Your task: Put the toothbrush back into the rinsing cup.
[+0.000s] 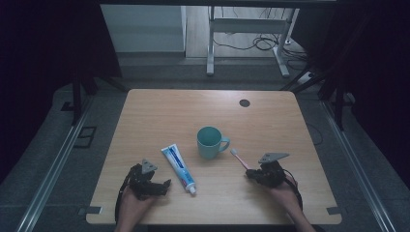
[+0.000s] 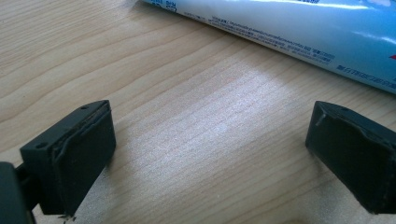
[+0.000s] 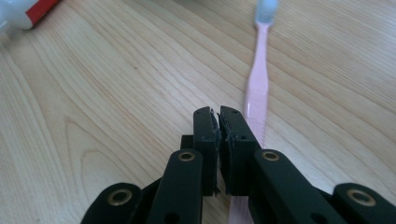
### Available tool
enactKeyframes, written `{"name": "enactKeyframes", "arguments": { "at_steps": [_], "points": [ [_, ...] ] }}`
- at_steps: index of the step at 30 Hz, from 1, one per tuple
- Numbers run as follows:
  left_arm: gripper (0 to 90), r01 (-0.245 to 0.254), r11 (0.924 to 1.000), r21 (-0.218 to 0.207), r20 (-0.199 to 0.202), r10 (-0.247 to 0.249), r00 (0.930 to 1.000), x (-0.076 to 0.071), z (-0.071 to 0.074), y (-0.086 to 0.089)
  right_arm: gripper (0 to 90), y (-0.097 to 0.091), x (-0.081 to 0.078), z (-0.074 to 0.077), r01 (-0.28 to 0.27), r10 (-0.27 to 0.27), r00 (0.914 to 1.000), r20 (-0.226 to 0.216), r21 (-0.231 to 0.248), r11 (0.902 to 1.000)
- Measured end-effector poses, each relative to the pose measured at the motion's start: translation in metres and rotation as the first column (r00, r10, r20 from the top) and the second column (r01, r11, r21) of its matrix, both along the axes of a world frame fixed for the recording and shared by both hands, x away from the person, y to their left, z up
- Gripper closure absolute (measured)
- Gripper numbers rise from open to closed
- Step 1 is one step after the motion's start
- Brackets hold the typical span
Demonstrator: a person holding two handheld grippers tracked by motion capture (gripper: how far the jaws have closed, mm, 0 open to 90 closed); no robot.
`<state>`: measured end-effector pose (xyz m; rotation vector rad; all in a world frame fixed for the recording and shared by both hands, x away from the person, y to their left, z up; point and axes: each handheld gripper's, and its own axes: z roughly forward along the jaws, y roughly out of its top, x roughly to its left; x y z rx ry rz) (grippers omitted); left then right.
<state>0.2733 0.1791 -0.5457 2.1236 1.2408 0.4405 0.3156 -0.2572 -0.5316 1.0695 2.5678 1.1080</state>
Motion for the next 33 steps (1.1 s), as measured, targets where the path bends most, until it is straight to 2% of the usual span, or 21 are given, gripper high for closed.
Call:
{"name": "enactKeyframes", "arguments": {
  "at_steps": [7,14,16,18,23,28,33],
  "points": [
    [1.7,0.000,1.0000,0.000,0.000,0.000,1.0000,0.000,0.000,0.000,84.1,-0.013,0.003,0.000,0.025,-0.025,0.9997,0.002,-0.003,0.9997],
    [1.7,0.000,1.0000,0.000,0.000,0.000,1.0000,0.000,0.000,0.000,78.7,-0.014,0.002,0.005,0.006,-0.006,0.9999,-0.010,0.001,1.0000],
    [1.7,0.000,1.0000,0.000,0.000,0.000,1.0000,0.000,0.000,0.000,75.2,-0.015,0.003,0.009,-0.002,0.001,0.9998,-0.021,-0.027,0.9996],
    [1.7,0.000,1.0000,0.000,0.000,0.000,1.0000,0.000,0.000,0.000,72.5,-0.016,0.004,0.010,-0.001,0.000,0.9995,-0.032,-0.032,0.9995],
    [1.7,0.000,1.0000,0.000,0.000,0.000,1.0000,0.000,0.000,0.000,68.9,-0.019,0.006,0.014,0.008,-0.009,0.9994,-0.034,-0.051,0.9987],
    [1.7,0.001,1.0000,0.000,0.001,-0.001,1.0000,0.000,0.000,0.000,64.6,-0.022,0.008,0.026,0.007,-0.010,0.9994,-0.033,-0.084,0.9965],
    [1.7,0.000,1.0000,-0.001,0.001,0.000,1.0000,0.000,0.000,0.000,60.1,-0.022,0.013,0.032,0.006,-0.014,0.9978,-0.065,-0.122,0.9925]
  ]
}}
